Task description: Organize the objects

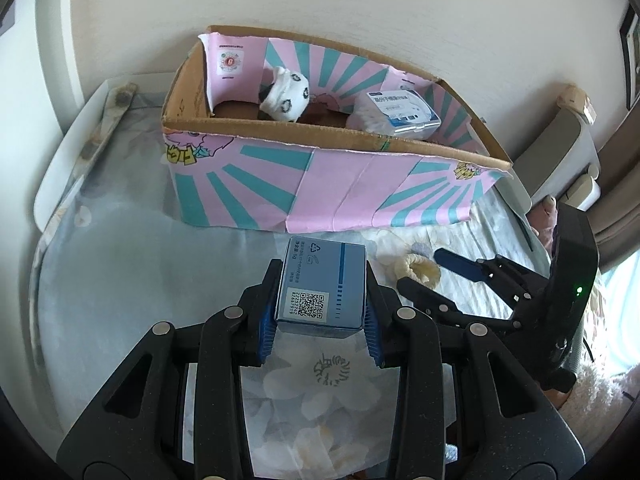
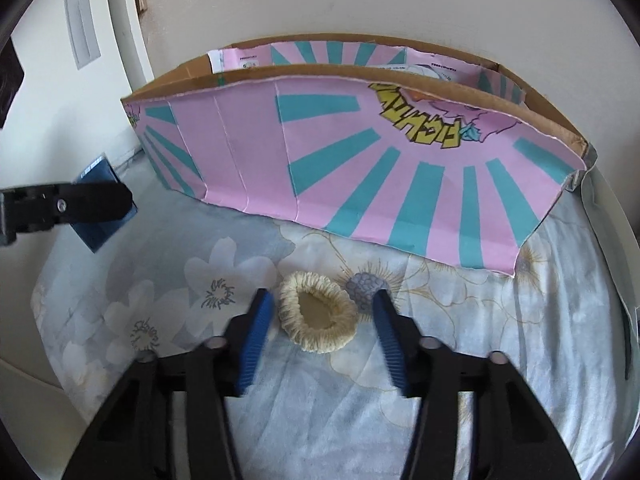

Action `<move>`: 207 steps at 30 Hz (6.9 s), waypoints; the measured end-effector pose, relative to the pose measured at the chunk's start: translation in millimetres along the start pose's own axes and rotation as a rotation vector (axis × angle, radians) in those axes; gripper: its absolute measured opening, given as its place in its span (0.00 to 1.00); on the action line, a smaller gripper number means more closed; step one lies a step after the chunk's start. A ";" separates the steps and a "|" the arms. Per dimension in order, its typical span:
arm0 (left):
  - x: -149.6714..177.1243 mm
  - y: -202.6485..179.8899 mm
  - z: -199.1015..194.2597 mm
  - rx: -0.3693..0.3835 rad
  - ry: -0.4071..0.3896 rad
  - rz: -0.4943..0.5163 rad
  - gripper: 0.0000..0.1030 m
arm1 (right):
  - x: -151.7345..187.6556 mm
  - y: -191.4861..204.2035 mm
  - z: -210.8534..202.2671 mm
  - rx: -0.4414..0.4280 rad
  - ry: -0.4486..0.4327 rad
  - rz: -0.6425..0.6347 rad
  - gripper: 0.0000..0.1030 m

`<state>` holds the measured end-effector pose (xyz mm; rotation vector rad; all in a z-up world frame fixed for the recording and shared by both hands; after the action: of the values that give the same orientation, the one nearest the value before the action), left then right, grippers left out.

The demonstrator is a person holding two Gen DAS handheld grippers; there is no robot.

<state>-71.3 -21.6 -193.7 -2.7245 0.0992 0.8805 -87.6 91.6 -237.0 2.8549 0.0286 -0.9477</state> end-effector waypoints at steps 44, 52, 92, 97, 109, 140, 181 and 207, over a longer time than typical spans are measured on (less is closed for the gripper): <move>-92.7 -22.4 -118.1 -0.028 -0.139 0.111 0.32 | -143.0 24.3 -176.2 0.026 -0.189 0.196 0.17; -146.1 0.8 -80.8 -0.032 -0.096 0.101 0.32 | -222.7 21.4 -109.9 -0.087 -0.078 0.114 0.17; -128.5 13.9 68.2 -0.100 0.211 0.117 1.00 | -232.8 7.0 59.0 -0.127 0.290 0.039 1.00; -122.1 15.5 53.6 -0.104 0.169 0.076 1.00 | -232.7 10.6 34.7 -0.112 0.255 0.021 1.00; -151.5 -3.7 -21.7 -0.149 0.008 0.071 1.00 | -237.3 -1.1 -73.5 -0.003 0.063 0.083 1.00; -97.0 -36.7 -150.4 -0.214 -0.197 -0.001 1.00 | -119.6 -26.3 -192.9 0.194 -0.131 0.235 1.00; -95.2 -33.2 -137.2 -0.220 -0.214 -0.009 1.00 | -125.1 -20.9 -180.7 0.187 -0.148 0.240 1.00; -86.1 -21.8 -117.0 -0.256 -0.170 0.008 1.00 | -129.9 -22.3 -176.2 0.185 -0.153 0.248 1.00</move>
<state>-72.0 -35.3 -47.4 -2.8654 -0.0401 1.1968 -88.4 140.1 -22.4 2.8456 -0.4400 -1.1630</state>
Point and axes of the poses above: each gripper's, at about its wrist camera, not at the fingertips, and z roughly the way its jaws point, y to its left, x to its underside, the point moved 1 cm from there along z, roughly the way its jaws point, and after that the axes turned 8 degrees about z, right-handed, at the moved point
